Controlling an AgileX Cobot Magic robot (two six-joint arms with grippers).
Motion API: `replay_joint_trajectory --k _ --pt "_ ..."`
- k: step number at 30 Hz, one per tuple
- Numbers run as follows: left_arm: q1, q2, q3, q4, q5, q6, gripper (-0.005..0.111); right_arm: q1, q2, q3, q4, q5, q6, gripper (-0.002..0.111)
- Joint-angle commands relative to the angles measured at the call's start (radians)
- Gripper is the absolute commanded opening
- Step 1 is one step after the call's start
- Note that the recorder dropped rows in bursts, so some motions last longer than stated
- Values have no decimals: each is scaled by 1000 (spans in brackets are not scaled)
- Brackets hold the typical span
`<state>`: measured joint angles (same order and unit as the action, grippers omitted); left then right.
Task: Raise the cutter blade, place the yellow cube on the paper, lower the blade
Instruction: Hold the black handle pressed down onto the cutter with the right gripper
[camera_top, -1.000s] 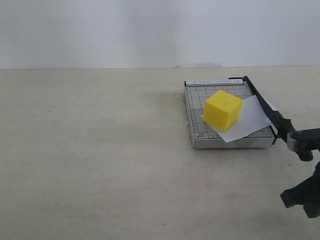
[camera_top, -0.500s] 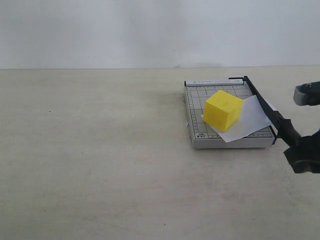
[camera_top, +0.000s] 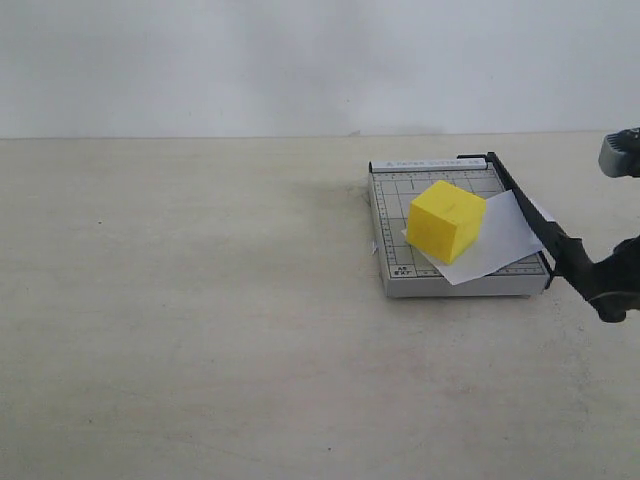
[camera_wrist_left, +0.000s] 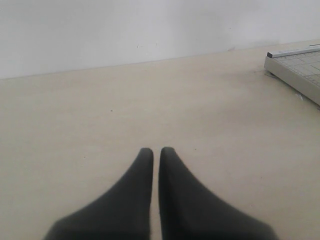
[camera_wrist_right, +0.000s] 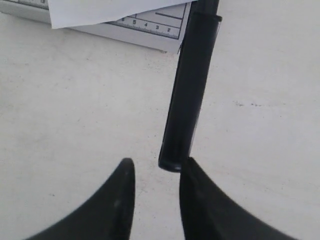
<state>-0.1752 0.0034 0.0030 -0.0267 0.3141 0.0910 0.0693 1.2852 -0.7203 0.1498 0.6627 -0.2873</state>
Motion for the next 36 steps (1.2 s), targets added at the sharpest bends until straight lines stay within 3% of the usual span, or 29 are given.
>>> replay_joint_trajectory --k 1,4,17,22,36 --pt "2 -3 -3 -11 -1 5 5 0 -7 -20 -1 -22 -10 17" --pt "2 -3 -3 -11 -1 5 5 0 -7 -37 -1 -24 -10 12" --pt "2 -3 -3 -11 -1 5 5 0 -5 -41 -45 -87 -8 12" --pt "2 -3 -3 -11 -1 5 5 0 -5 -41 -45 -88 -8 0" --pt "2 -3 -3 -11 -1 5 5 0 145 -41 -40 -91 -14 0"
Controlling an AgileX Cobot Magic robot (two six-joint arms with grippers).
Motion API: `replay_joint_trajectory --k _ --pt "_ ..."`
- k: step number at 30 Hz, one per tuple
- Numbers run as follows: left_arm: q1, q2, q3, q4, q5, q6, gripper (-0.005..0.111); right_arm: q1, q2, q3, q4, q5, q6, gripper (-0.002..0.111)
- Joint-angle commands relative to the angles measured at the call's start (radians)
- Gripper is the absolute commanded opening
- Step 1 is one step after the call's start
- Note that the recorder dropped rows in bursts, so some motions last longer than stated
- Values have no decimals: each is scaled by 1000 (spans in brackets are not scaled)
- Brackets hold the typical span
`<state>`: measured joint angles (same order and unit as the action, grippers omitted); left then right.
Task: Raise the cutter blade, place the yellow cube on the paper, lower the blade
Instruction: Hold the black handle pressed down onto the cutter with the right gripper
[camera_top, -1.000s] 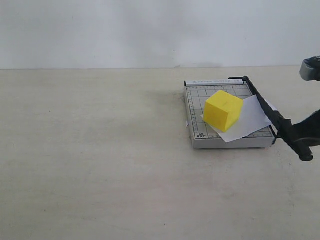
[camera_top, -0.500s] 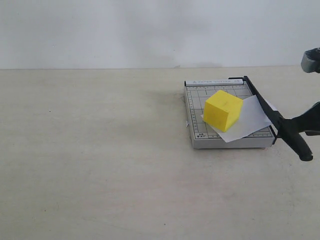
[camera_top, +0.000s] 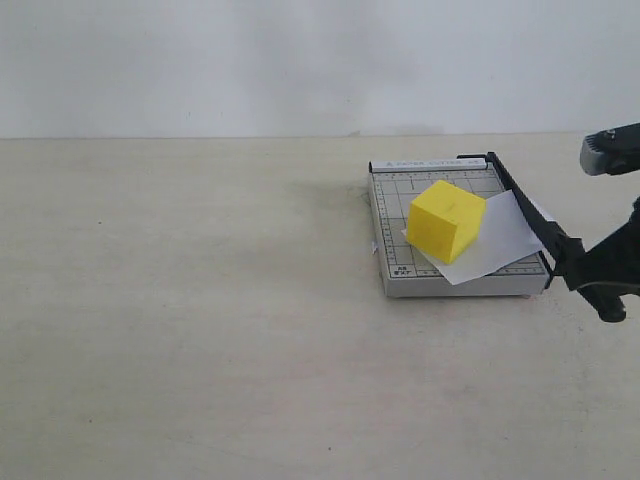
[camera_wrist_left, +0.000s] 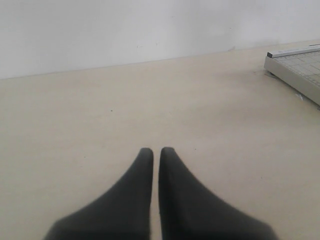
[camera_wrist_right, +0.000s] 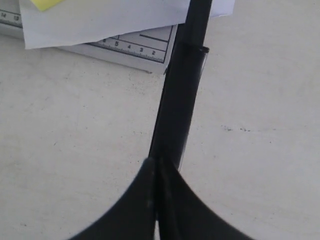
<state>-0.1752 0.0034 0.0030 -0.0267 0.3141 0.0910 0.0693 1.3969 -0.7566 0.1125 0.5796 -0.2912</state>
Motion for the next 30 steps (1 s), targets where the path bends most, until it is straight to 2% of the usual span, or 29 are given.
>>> replay_joint_trajectory --k 1,10,19,25,30 --pt "2 -3 -3 -11 -1 5 5 0 43 -5 -2 -8 -10 0" --pt "2 -3 -3 -11 -1 5 5 0 59 -5 -2 -25 -10 0" --pt "2 -3 -3 -11 -1 5 5 0 -140 -5 -2 -141 -6 0" --pt "2 -3 -3 -11 -1 5 5 0 -67 1 -5 -30 2 0" --pt "2 -3 -3 -11 -1 5 5 0 38 1 -5 -17 6 0"
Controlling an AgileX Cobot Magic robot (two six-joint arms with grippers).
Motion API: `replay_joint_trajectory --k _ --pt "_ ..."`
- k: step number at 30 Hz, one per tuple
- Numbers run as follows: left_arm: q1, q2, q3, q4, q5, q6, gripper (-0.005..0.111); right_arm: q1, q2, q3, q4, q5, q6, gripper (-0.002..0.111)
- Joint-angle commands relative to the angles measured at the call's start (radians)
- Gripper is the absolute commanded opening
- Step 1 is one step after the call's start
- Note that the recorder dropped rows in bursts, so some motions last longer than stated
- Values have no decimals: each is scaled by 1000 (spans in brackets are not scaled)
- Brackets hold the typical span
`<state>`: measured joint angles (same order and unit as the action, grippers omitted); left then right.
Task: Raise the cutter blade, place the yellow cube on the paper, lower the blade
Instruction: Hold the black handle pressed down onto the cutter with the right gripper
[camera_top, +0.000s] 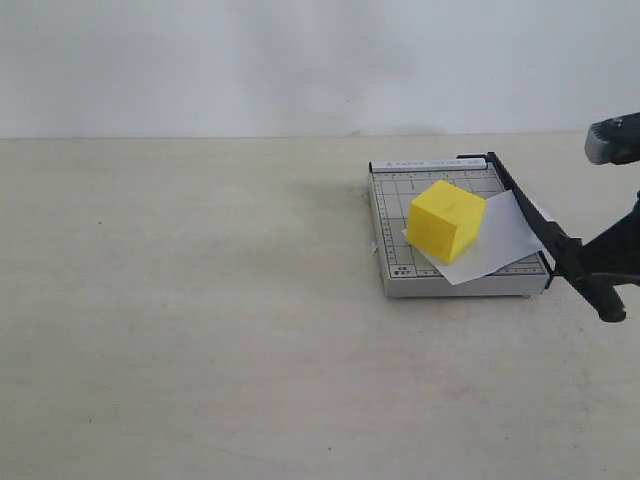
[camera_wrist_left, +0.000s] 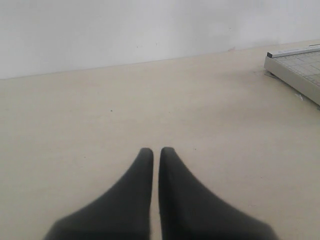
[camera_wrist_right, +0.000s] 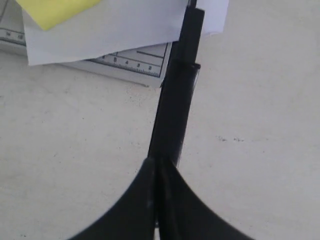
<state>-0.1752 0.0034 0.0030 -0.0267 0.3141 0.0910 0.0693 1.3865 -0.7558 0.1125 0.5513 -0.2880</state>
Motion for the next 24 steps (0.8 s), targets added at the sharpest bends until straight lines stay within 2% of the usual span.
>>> replay_joint_trajectory --k 1,16,24 --pt "2 -3 -3 -11 -1 5 5 0 74 0 -5 17 5 0" --pt "2 -3 -3 -11 -1 5 5 0 92 0 -5 42 24 0" --pt "2 -3 -3 -11 -1 5 5 0 92 73 -9 17 24 0"
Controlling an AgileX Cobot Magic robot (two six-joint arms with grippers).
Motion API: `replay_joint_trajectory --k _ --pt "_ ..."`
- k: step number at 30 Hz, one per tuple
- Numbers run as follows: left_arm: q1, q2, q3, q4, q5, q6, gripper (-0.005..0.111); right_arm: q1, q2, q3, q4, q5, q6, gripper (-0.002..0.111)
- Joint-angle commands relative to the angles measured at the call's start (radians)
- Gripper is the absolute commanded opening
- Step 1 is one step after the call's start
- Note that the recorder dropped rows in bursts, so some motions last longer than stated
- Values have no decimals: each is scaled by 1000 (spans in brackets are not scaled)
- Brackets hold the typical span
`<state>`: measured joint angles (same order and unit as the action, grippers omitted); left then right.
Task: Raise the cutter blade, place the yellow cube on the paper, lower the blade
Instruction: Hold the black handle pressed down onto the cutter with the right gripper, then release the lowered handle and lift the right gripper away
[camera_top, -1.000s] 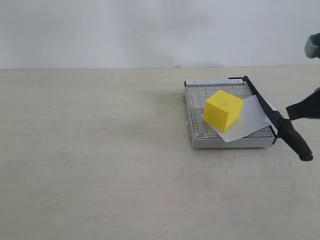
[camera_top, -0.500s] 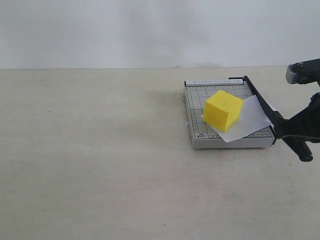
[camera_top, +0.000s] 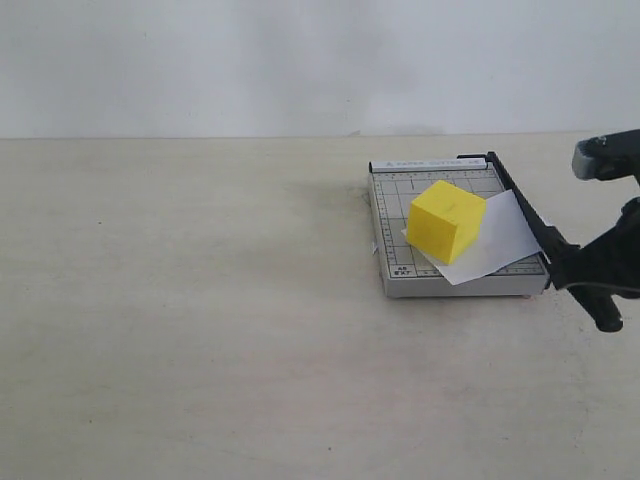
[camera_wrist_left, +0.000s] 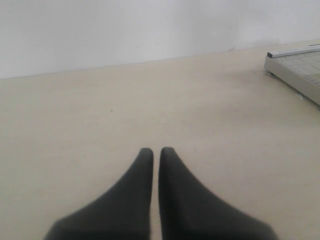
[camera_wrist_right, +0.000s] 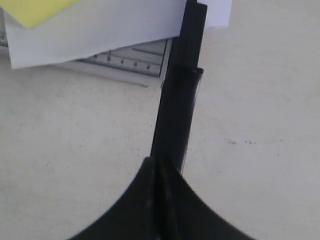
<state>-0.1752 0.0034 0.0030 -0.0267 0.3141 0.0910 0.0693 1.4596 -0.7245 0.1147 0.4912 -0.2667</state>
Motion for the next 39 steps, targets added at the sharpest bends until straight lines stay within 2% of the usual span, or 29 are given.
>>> replay_joint_trajectory --k 1,9,25,31,35,39 --pt "2 -3 -3 -11 -1 5 5 0 19 42 -11 77 3 0" --pt "2 -3 -3 -11 -1 5 5 0 6 40 -11 79 7 0" --pt "2 -3 -3 -11 -1 5 5 0 -185 -33 -11 52 7 0" --pt "2 -3 -3 -11 -1 5 5 0 -375 -29 94 -83 1 0" --pt "2 -3 -3 -11 -1 5 5 0 -559 33 178 -195 -64 0" --pt "2 -3 -3 -11 -1 5 5 0 -745 131 202 -209 -93 0"
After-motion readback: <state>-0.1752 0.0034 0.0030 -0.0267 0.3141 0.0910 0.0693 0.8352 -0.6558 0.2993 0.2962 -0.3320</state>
